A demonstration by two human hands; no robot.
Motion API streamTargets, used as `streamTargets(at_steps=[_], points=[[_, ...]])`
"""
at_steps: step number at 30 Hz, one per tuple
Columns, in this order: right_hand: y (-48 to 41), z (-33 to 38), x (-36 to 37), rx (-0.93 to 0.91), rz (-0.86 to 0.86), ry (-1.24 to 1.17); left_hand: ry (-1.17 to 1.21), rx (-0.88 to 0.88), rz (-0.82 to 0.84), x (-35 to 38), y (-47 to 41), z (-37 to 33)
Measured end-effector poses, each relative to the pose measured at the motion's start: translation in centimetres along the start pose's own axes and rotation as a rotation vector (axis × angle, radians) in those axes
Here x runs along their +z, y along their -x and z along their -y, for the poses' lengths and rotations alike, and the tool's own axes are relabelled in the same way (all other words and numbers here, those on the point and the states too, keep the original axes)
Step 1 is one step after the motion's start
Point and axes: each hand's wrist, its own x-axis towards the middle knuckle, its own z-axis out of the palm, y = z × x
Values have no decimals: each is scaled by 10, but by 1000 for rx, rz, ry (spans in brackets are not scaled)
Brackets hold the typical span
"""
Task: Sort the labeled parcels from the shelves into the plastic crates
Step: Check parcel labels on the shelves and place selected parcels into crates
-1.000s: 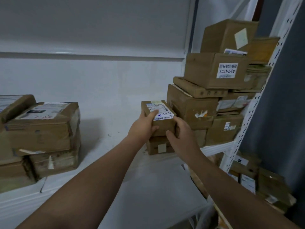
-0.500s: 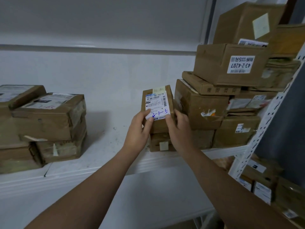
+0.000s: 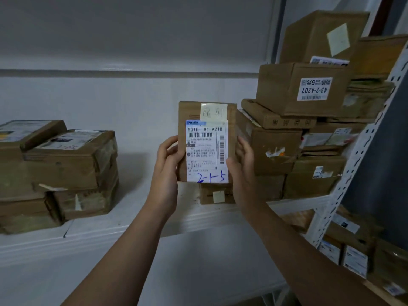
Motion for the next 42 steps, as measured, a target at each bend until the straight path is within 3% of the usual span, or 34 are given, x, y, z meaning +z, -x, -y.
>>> streamTargets(at_steps=[15, 23, 31, 42], points=[[21, 21, 17, -24, 74, -134, 51, -5, -24, -14, 34, -20], [59, 31, 28, 2, -17, -58, 29, -43, -12, -22, 69, -23], [148, 40, 30, 174, -229, 55, -105, -9, 229, -35, 135, -10], [344, 108, -16, 365, -613, 251, -95, -242, 629, 17, 294, 22]])
